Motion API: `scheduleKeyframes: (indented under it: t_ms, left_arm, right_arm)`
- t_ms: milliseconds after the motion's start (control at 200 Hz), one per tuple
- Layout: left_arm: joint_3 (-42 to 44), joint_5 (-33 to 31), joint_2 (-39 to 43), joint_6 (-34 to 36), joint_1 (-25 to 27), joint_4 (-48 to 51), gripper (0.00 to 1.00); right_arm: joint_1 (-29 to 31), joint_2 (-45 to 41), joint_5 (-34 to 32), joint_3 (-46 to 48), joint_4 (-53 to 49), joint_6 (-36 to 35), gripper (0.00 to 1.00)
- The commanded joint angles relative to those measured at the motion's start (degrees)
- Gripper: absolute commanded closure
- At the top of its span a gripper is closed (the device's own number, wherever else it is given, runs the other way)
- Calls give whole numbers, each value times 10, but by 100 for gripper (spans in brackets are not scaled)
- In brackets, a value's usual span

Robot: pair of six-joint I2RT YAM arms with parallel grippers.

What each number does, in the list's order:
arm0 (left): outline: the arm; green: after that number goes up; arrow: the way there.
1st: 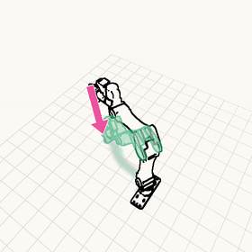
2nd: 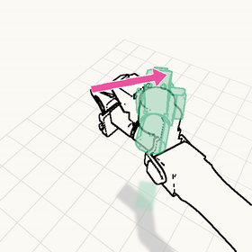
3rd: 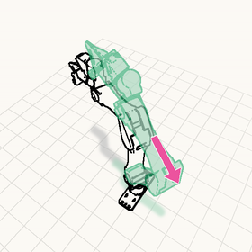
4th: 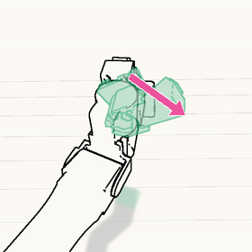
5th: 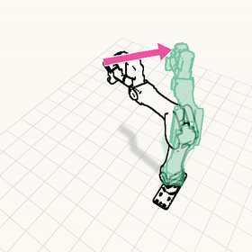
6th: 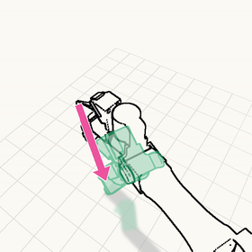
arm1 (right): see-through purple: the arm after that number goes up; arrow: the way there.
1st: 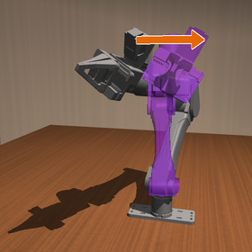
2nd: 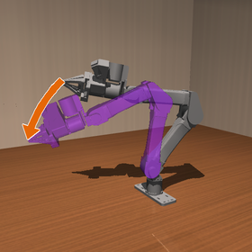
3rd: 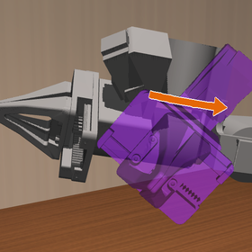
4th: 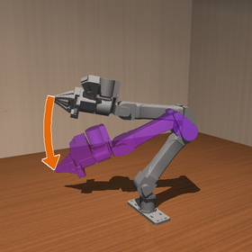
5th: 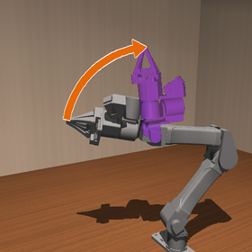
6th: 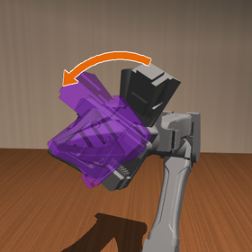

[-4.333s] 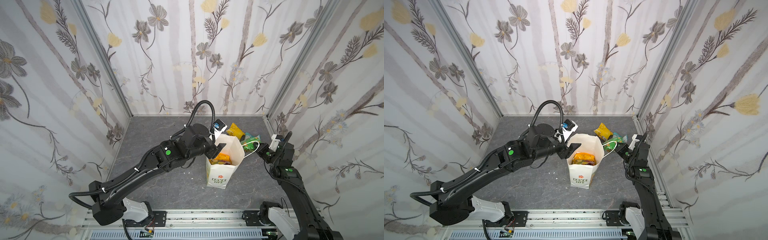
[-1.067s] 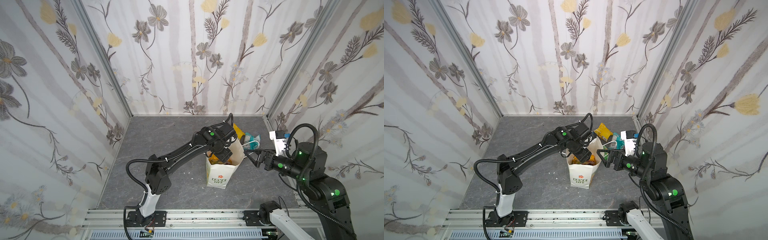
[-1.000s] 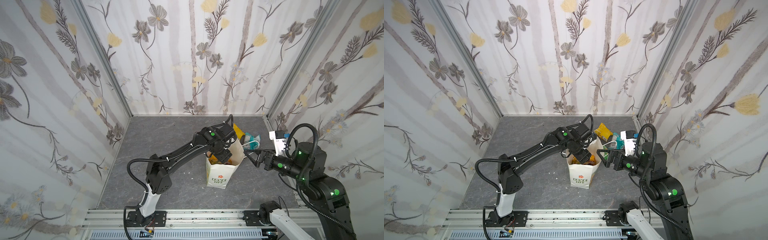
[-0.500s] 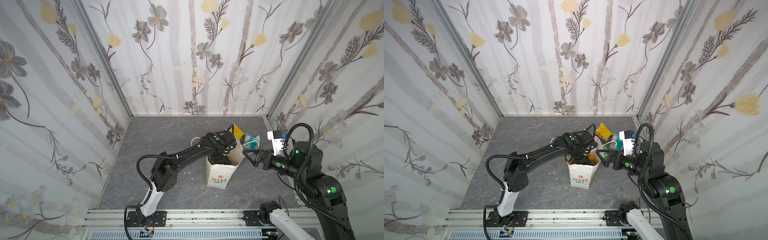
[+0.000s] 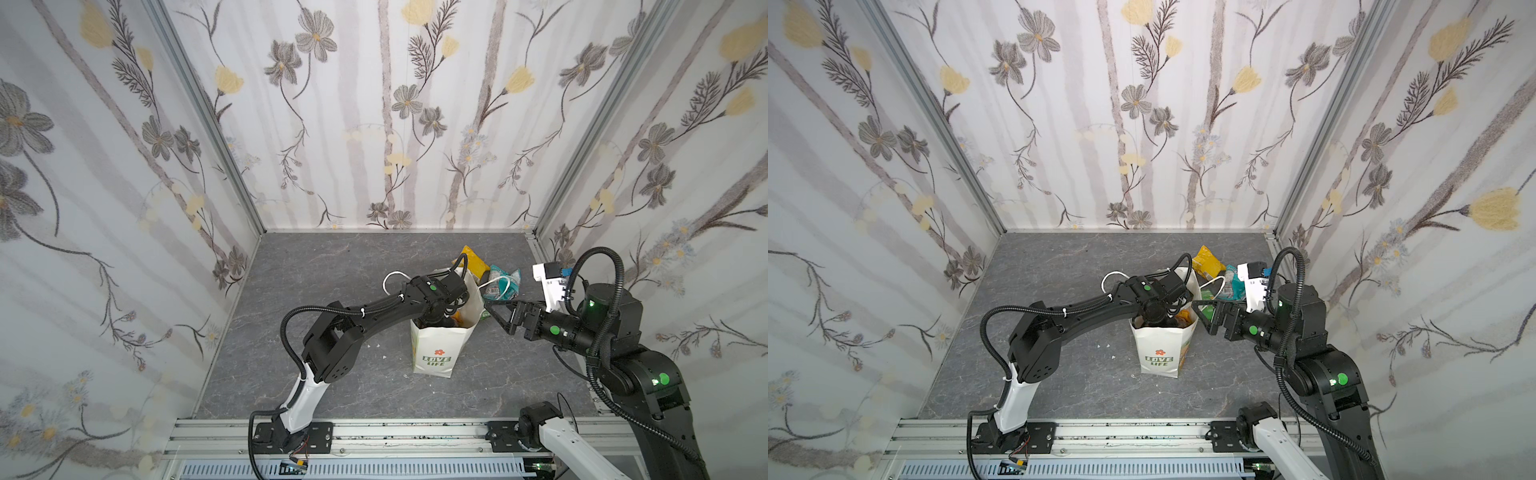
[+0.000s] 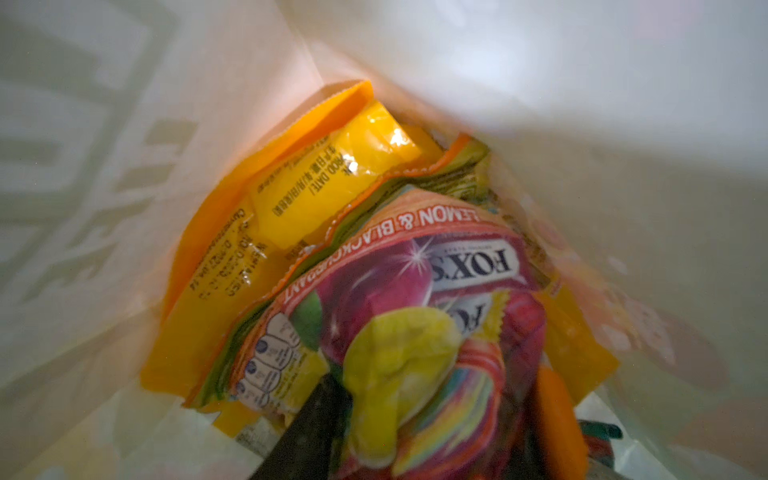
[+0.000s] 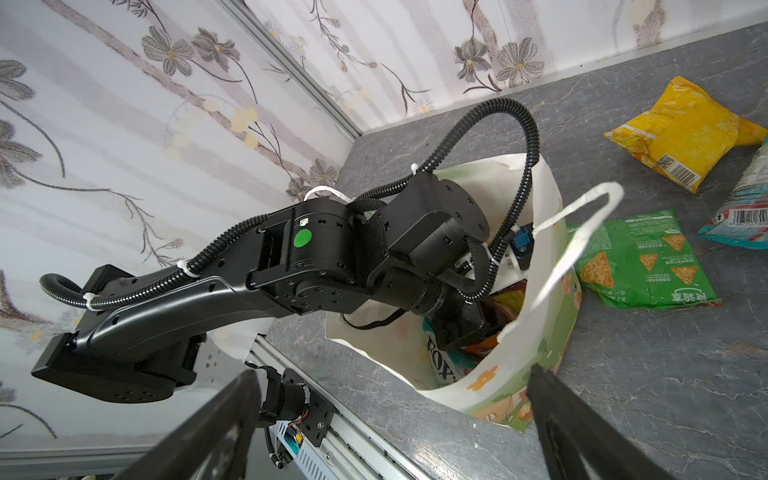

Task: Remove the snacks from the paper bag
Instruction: 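Lower the left gripper onto the pink Fox's packet while the right returns, then lift the pink Fox's packet out with the left gripper toward the right gripper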

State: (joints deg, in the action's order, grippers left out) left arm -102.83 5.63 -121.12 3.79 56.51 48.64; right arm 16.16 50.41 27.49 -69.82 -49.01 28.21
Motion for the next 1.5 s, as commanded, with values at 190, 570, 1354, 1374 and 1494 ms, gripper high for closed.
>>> scheduleKeyframes:
  t_ms: [190, 570, 1354, 1374, 1494]
  left_arm:
    - [4, -10, 16, -10, -1, 27, 94]
    - [2, -67, 51, -28, -19, 53, 100]
    - [-73, -45, 170, -42, -33, 52, 100]
    - [-75, -43, 173, -43, -33, 51, 100]
    - [-87, -36, 188, -47, -34, 48, 100]
  right_arm:
    - [1, 0, -8, 3, 12, -2, 0]
    - [1, -2, -13, 4, 13, -2, 0]
    - [1, -8, -37, -4, 35, 16, 0]
    - [1, -8, -38, -5, 36, 17, 0]
    - [1, -8, -40, -8, 43, 21, 0]
